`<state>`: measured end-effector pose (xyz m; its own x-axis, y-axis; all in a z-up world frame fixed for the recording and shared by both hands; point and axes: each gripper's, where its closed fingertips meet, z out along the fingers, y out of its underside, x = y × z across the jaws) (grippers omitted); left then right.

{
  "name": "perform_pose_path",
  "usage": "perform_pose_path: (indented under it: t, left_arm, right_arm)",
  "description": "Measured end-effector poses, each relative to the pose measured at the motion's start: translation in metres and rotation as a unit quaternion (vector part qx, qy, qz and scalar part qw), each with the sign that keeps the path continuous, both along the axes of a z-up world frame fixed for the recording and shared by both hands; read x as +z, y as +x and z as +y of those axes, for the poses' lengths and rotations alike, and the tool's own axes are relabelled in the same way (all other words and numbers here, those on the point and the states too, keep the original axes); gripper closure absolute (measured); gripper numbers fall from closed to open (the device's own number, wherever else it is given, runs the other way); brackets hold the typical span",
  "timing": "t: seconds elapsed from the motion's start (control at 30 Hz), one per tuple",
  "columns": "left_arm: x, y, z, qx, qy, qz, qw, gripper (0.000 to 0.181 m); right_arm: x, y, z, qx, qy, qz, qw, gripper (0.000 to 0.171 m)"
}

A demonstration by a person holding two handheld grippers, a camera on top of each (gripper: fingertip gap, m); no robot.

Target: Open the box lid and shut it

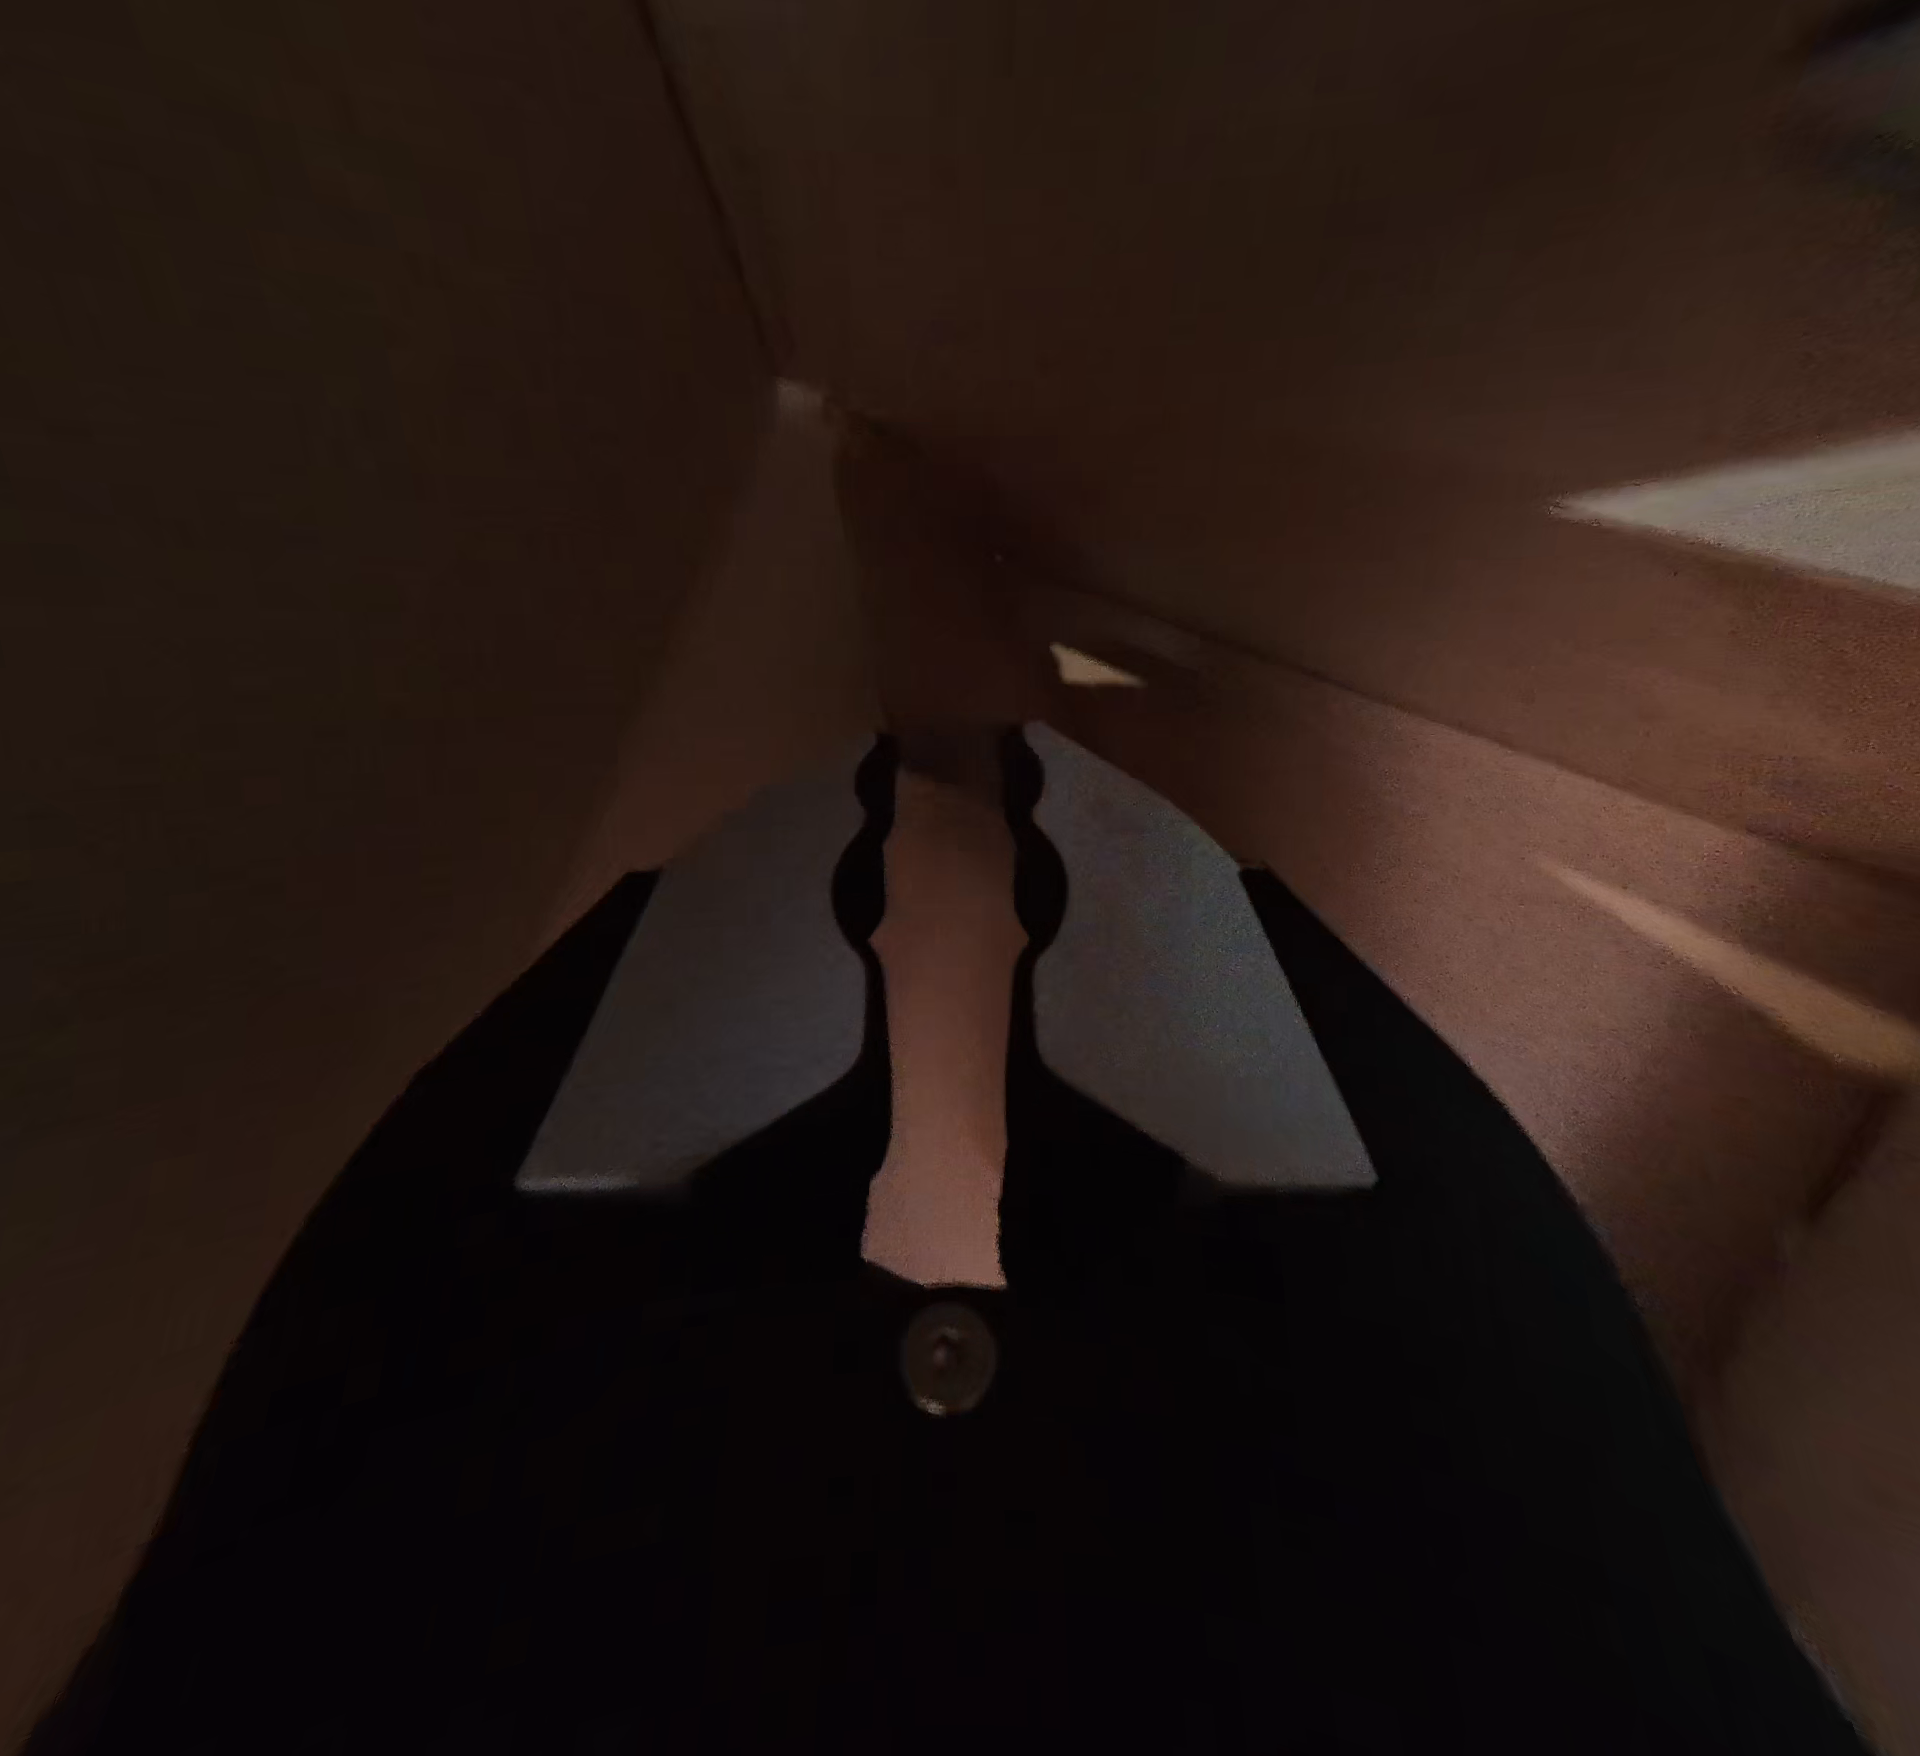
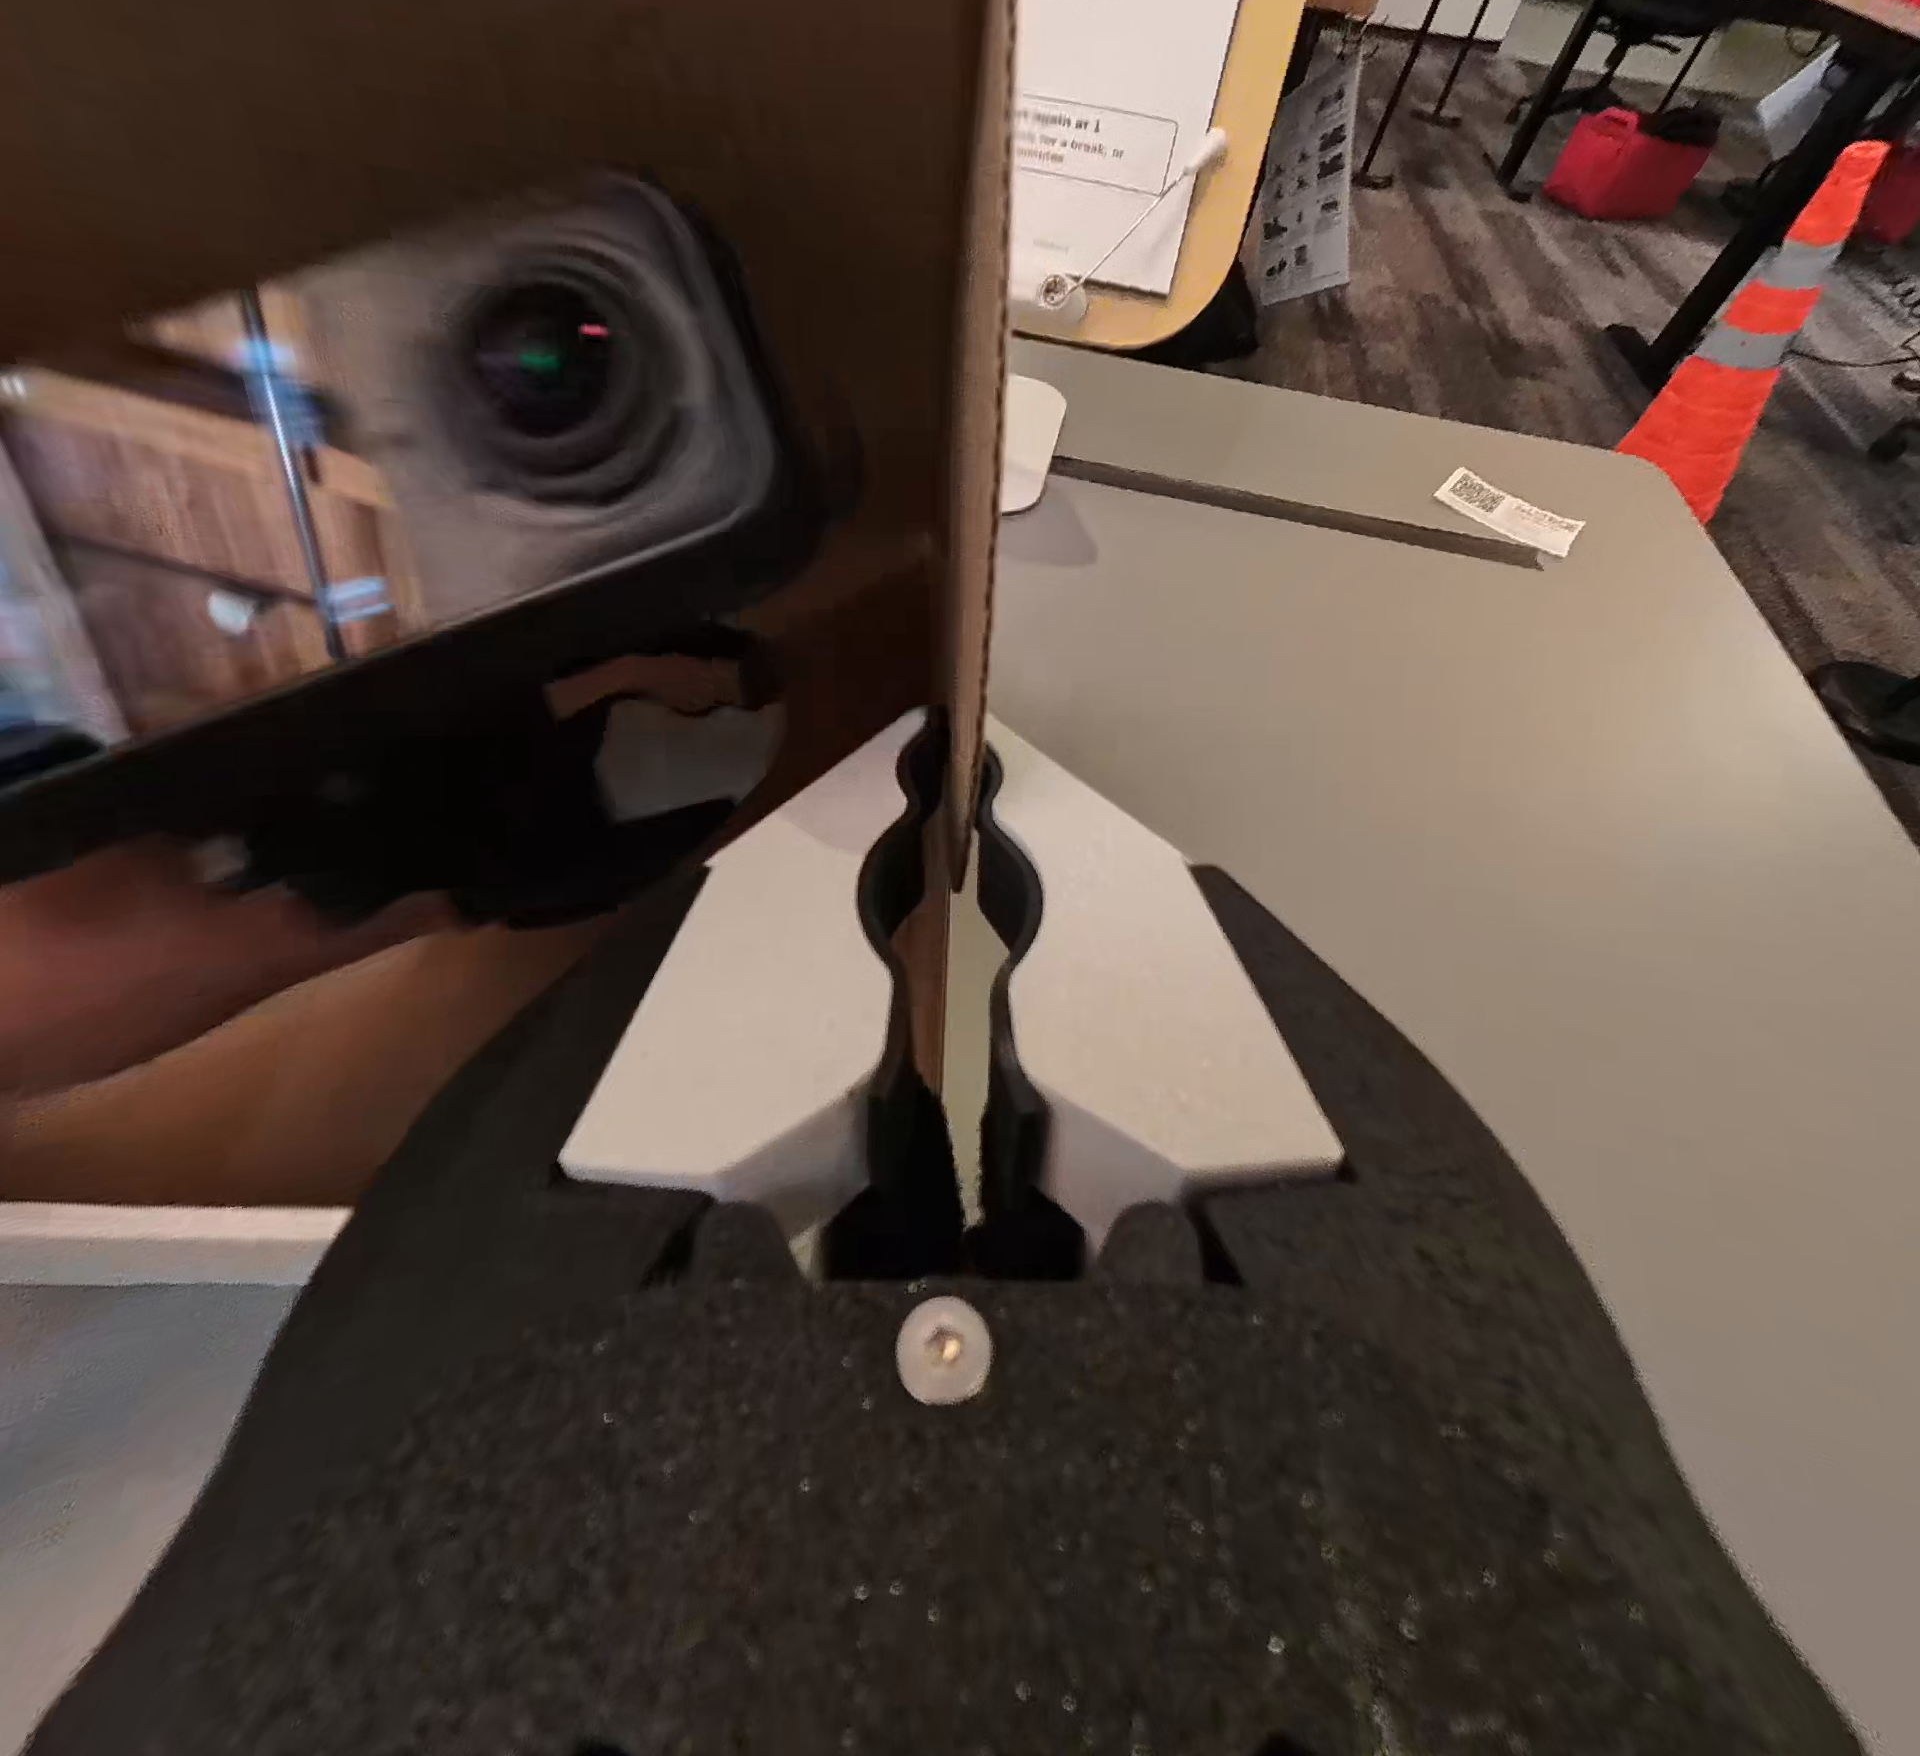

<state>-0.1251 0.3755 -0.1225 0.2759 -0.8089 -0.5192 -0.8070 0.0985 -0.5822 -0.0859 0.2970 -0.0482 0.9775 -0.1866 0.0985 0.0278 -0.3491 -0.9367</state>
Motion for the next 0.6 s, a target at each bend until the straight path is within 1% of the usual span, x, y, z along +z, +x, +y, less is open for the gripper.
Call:
perform_pose_path:
  t: [0.1, 0.17, 0.2, 0.27, 0.33, 0.4, 0.5, 0.53, 0.6]
  left_arm:
    - [0.025, -0.024, -0.045, -0.034, 0.024, 0.004, 0.999, 0.162]
    - [0.045, -0.048, -0.078, -0.043, 0.023, -0.016, 0.999, 0.163]
    - [0.053, -0.062, -0.095, -0.046, 0.008, -0.027, 0.999, 0.163]
    - [0.067, -0.091, -0.131, -0.055, -0.054, -0.069, 0.995, 0.16]
    - [0.087, -0.126, -0.151, -0.04, -0.107, -0.129, 0.985, 0.157]
    - [0.107, -0.168, -0.144, 0.019, -0.121, -0.199, 0.972, 0.155]
    - [0.126, -0.232, -0.108, 0.132, -0.107, -0.287, 0.943, 0.147]
    - [0.128, -0.247, -0.096, 0.159, -0.102, -0.304, 0.934, 0.144]
    - [0.126, -0.264, -0.075, 0.196, -0.089, -0.307, 0.927, 0.134]
  right_arm:
    - [-0.005, 0.0, 0.0, 0.002, -0.003, 0.002, 1.0, 0.17]
    - [-0.004, 0.0, 0.0, 0.005, -0.004, 0.002, 1.0, 0.17]
    - [-0.005, 0.001, 0.0, 0.006, -0.004, 0.001, 1.0, 0.17]
    - [-0.005, 0.0, -0.001, 0.008, -0.006, -0.001, 1.0, 0.17]
    - [-0.005, -0.001, -0.001, 0.01, -0.008, -0.009, 1.0, 0.17]
    - [-0.005, -0.001, -0.002, 0.011, -0.009, -0.015, 1.0, 0.17]
    - [-0.006, -0.002, -0.003, 0.012, -0.009, -0.017, 1.0, 0.17]
    - [-0.006, -0.003, -0.003, 0.012, -0.01, -0.018, 1.0, 0.17]
    - [-0.006, -0.004, -0.004, 0.013, -0.011, -0.021, 1.0, 0.17]
